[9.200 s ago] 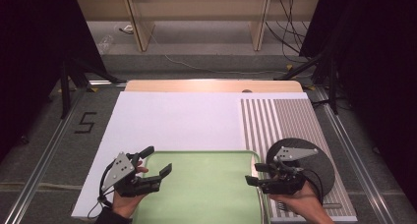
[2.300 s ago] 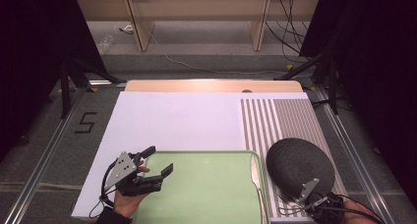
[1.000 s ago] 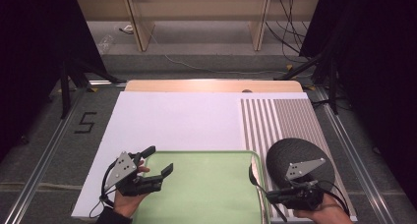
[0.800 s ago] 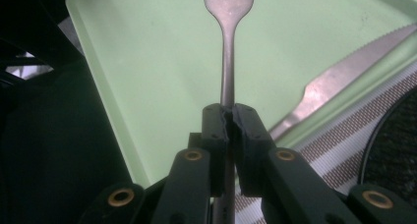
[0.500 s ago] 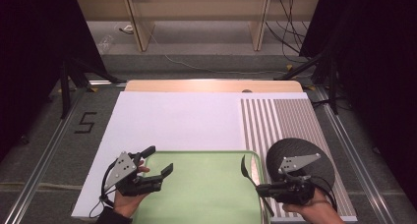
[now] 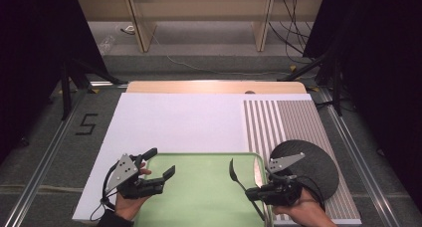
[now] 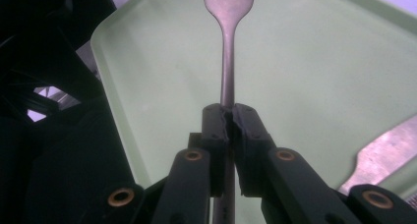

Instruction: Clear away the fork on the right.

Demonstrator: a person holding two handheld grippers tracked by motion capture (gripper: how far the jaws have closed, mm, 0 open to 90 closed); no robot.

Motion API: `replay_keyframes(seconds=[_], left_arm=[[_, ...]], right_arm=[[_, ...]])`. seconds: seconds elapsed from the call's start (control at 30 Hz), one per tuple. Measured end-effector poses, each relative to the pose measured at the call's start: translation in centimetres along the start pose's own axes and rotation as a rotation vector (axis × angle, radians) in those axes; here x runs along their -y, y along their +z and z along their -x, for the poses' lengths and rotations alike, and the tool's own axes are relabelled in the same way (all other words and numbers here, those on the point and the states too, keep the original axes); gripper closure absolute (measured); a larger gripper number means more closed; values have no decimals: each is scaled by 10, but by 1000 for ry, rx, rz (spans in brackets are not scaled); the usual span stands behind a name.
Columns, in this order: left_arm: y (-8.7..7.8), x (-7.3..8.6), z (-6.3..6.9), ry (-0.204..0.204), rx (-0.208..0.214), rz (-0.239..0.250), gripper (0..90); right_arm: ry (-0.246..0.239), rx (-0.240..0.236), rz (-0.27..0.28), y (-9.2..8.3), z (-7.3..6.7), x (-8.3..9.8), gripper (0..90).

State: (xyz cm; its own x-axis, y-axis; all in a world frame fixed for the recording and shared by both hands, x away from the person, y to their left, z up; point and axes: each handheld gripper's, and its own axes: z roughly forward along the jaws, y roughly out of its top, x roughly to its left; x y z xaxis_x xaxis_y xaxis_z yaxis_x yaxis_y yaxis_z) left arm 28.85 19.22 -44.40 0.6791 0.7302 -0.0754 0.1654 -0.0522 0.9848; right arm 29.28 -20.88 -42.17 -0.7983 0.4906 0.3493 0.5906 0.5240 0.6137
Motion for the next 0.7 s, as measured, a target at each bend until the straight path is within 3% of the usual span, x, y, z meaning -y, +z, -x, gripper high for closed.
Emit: replay_keyframes(seconds=[0.43,0.7], left_arm=[[0,0,0,0,1,0,176],[0,0,0,1,2,0,176]], right_arm=[[-8,18,-76,24,-5,-8,844],[14,34,-129,34,-8,-9,844]])
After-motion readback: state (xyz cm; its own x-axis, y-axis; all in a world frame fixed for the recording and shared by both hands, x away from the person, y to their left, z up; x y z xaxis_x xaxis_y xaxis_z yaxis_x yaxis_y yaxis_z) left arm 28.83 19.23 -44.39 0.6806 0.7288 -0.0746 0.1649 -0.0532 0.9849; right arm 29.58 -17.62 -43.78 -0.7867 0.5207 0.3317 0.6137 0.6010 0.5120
